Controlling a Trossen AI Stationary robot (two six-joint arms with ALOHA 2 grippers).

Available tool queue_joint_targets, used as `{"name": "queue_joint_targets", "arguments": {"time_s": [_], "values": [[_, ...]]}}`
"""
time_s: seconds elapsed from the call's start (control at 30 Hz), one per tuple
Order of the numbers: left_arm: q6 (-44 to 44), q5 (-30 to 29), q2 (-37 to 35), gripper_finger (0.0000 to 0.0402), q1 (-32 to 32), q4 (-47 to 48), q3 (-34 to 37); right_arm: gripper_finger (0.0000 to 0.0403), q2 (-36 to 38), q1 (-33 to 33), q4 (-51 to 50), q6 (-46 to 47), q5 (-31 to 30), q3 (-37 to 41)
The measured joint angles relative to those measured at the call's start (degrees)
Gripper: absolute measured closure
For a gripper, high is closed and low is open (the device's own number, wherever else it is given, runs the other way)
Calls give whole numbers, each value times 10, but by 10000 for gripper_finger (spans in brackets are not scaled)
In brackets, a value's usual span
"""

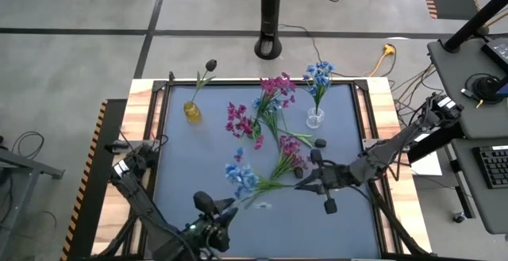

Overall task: Sort flowers into vase by color
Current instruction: Put the bottom blue flowers into the transparent vase

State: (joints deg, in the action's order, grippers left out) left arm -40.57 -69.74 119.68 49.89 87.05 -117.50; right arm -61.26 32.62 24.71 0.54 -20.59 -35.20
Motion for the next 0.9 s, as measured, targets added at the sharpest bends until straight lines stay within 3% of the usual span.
{"name": "queue_joint_targets", "arguments": {"time_s": [0.17, 0.33, 0.4, 0.67, 0.9], "values": [[119, 77, -1, 281, -44, -129, 54, 392, 18, 0, 46, -44, -1, -2], [314, 226, -5, 316, -89, -337, 115, 392, 46, 0, 48, -78, -10, -12], [370, 259, -8, 331, -101, -413, 142, 392, 53, 0, 48, -91, -9, -12], [442, 284, -114, 371, -131, -665, 324, 392, 1, 0, 117, -105, 17, -9], [518, 280, -220, 375, -139, -1082, 518, 391, -102, 0, 302, -155, 15, -7]]}}
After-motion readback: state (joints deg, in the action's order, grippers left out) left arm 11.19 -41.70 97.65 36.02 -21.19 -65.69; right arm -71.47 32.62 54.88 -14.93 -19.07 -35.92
